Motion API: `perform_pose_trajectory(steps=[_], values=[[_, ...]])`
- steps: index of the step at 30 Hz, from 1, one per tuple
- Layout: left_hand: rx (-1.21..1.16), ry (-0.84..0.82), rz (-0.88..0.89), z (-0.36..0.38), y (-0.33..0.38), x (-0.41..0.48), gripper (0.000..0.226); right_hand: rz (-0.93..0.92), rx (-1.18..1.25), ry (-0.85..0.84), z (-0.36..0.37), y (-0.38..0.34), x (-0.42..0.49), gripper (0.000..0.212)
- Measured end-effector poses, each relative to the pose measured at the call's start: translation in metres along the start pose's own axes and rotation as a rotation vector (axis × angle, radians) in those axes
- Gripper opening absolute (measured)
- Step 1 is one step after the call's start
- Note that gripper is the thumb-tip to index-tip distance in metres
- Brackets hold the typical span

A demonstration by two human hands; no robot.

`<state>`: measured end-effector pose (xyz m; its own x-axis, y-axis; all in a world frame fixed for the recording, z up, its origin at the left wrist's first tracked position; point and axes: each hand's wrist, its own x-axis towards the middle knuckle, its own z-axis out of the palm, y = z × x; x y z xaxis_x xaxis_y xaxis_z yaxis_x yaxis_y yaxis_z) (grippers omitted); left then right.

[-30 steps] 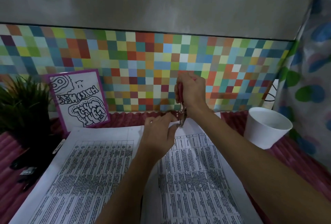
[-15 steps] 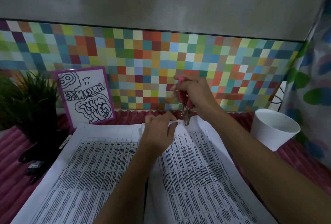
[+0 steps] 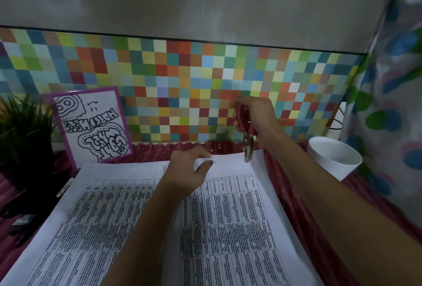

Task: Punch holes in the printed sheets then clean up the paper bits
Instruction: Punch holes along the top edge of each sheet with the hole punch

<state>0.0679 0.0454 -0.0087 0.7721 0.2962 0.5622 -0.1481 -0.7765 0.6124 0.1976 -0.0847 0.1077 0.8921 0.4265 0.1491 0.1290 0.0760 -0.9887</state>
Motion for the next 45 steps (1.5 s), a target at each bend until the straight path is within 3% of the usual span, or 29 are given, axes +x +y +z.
perform_pose_trajectory(steps=[14, 18, 20, 23, 28, 37, 45], values=[[0.04, -0.032, -0.003, -0.003, 0.0, 0.001, 0.004, -0.166, 0.057, 0.097, 0.001, 0.003, -0.008, 0.034], [0.266, 0.034, 0.036, 0.002, 0.029, 0.0, 0.028, -0.211, 0.098, 0.154, 0.002, 0.002, -0.009, 0.04], [0.311, -0.016, 0.06, 0.012, 0.049, 0.004, 0.033, -0.235, 0.086, 0.17, 0.003, 0.0, -0.01, 0.039], [0.318, -0.088, 0.072, 0.029, 0.057, 0.011, 0.029, -0.269, 0.069, 0.181, 0.005, -0.002, -0.012, 0.037], [0.228, -0.016, 0.055, 0.038, 0.05, 0.016, 0.018, -0.289, 0.077, 0.192, 0.006, -0.001, -0.013, 0.041], [0.194, 0.021, 0.011, 0.034, 0.046, 0.018, 0.017, -0.147, 0.228, 0.024, -0.003, -0.007, -0.025, 0.019], [0.268, 0.025, -0.039, 0.039, 0.042, 0.016, 0.019, -0.352, 0.215, -0.083, -0.01, -0.001, -0.047, 0.019]])
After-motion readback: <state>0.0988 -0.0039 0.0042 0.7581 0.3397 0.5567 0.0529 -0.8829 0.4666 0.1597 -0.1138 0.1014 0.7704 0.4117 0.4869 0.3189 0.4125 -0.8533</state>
